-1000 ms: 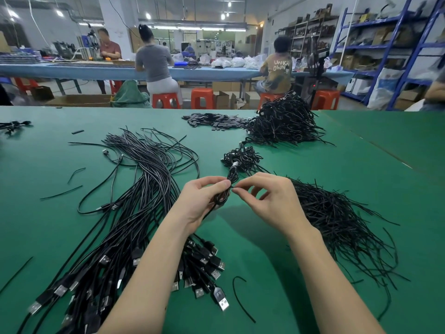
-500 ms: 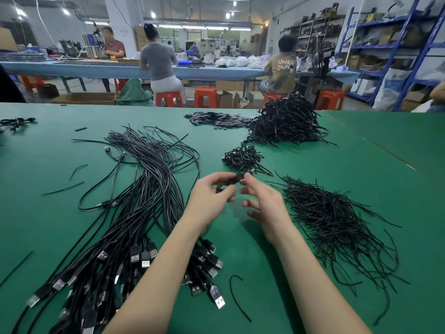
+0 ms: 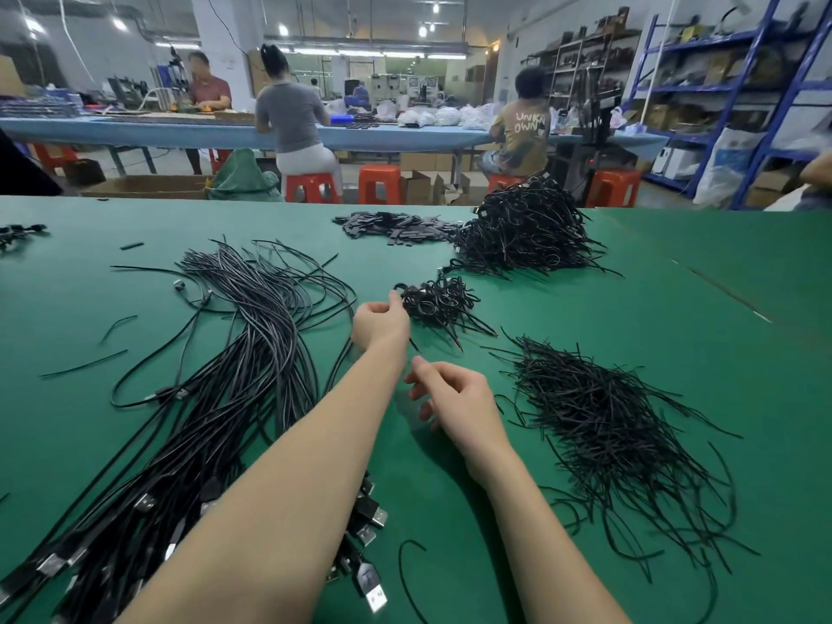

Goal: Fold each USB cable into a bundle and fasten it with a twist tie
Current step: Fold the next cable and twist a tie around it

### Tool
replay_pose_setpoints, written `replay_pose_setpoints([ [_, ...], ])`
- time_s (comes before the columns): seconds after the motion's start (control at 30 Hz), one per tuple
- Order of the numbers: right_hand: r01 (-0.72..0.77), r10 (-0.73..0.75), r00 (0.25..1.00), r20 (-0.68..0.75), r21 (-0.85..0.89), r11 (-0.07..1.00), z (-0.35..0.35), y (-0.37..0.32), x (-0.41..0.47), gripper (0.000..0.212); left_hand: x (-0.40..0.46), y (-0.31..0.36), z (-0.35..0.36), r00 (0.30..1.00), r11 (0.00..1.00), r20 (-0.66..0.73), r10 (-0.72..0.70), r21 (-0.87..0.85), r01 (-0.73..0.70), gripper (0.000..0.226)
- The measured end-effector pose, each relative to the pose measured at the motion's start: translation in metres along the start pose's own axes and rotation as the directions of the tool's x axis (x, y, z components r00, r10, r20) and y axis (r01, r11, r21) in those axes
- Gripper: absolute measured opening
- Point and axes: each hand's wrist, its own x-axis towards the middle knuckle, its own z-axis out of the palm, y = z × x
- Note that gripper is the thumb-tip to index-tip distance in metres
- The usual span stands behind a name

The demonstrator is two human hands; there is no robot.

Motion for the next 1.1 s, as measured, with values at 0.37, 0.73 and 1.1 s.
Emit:
replay_pose_setpoints([
  [0.37, -0.014, 0.014, 1.000, 0.014, 0.061, 0.998, -0.006, 0.005, 0.006, 0.028, 0.012, 0.000, 0.009, 0.933, 0.657, 0.283, 0.224, 0.663, -0.359, 0.040],
  [0.73, -0.007, 0.006, 1.000, 0.028, 0.037, 0.999, -0.006, 0.004, 0.000, 0.025, -0.002, 0.008, 0.001, 0.806, 0.553, 0.565, 0.176, 0.621, -0.556, 0.047],
  [1.1, -0.010, 0.010, 1.000, 0.023, -0.008, 1.000, -0.006, 0.007, 0.004, 0.023, -0.044, 0.009, -0.083, 0.727, 0.731, 0.628, 0.278, 0.352, -0.584, 0.018],
])
